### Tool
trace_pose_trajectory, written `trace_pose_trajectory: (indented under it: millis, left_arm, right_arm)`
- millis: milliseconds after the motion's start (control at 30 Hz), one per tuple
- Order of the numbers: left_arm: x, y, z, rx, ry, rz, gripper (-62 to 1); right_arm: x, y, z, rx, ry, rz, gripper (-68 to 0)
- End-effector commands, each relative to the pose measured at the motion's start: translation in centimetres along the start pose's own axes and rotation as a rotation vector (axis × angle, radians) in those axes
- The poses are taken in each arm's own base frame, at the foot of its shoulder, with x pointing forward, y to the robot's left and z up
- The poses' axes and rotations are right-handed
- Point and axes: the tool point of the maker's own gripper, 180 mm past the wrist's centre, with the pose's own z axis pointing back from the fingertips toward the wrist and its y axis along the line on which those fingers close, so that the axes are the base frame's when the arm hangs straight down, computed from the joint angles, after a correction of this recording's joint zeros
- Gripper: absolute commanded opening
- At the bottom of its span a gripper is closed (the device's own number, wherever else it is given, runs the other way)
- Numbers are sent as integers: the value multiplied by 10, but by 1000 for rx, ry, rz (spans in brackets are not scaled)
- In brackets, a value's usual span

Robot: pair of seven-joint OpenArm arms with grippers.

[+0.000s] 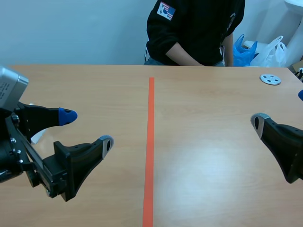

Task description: Sort the leaf by its shape. The table is split by an orange tape line. A compound leaf with several leaflets goes to the left side, a simple leaf with one blade goes to the right side. Return to the home posture when a red brick is placed on the table.

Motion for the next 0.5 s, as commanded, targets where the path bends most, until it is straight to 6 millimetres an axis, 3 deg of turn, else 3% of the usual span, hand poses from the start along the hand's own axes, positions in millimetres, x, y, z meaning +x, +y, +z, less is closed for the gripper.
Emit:
trace_pose_trajectory:
  millis: [0, 233, 467]
  left_arm:
    - [4, 2, -2, 8, -27, 2, 14]
    - [15, 2, -3, 13, -89, 10, 14]
    - [11, 2, -4, 13, -67, 11, 14]
  right_arm:
    - [10, 0, 0, -2, -30, 8, 4]
    - [10, 0, 0, -2, -30, 8, 4]
    - [10, 0, 0, -2, -30, 8, 4]
